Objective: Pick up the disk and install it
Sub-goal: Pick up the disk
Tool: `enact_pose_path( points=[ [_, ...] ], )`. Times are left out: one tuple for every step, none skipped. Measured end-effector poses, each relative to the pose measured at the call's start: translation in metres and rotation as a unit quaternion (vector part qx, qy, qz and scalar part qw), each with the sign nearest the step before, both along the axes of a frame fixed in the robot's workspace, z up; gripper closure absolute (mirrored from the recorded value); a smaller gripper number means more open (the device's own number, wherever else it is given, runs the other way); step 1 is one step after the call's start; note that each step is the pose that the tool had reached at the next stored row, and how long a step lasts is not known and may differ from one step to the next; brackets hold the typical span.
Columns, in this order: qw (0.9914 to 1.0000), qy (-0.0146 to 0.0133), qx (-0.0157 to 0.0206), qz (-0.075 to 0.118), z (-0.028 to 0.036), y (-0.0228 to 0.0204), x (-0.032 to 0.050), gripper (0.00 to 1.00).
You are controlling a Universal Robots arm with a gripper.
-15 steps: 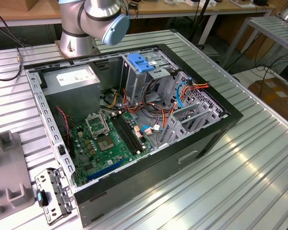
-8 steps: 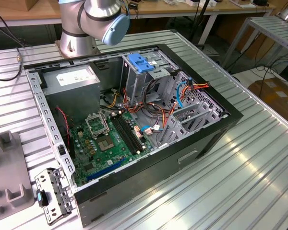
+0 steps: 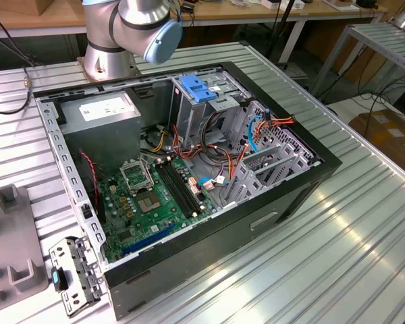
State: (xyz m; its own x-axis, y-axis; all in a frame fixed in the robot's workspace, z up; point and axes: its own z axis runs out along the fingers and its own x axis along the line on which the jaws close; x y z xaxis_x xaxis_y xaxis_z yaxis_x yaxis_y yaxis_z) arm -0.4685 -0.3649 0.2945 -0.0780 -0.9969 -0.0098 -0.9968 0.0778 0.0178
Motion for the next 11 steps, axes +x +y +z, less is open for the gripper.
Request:
enact_pose_path(
  points=[
    [1.0, 0.0, -0.0001, 0.0, -0.0001, 0.0, 0.0, 0.63],
    [1.0, 0.0, -0.0001, 0.0, -0.0001, 0.0, 0.0, 0.63],
    [1.0, 0.0, -0.0003, 0.0, -0.0001, 0.0, 0.0, 0.63],
    [1.0, 0.0, -0.0004, 0.0, -0.0002, 0.0, 0.0, 0.63],
    [1.0, 0.0, -0.0004, 0.0, -0.0002, 0.0, 0.0, 0.63],
    [1.0, 0.0, -0.0004, 0.0, -0.0002, 0.0, 0.0, 0.63],
    [1.0, 0.0, -0.0004, 0.0, -0.0003, 0.0, 0.0, 0.63],
    [1.0, 0.0, -0.0004, 0.0, -0.0003, 0.0, 0.0, 0.63],
    [1.0, 0.0, -0.0004, 0.0, -0.0003, 0.0, 0.0, 0.63],
    [1.0, 0.0, -0.0004, 0.0, -0.0003, 0.0, 0.0, 0.63],
    [1.0, 0.0, -0.0004, 0.0, -0.0003, 0.0, 0.0, 0.63]
  ],
)
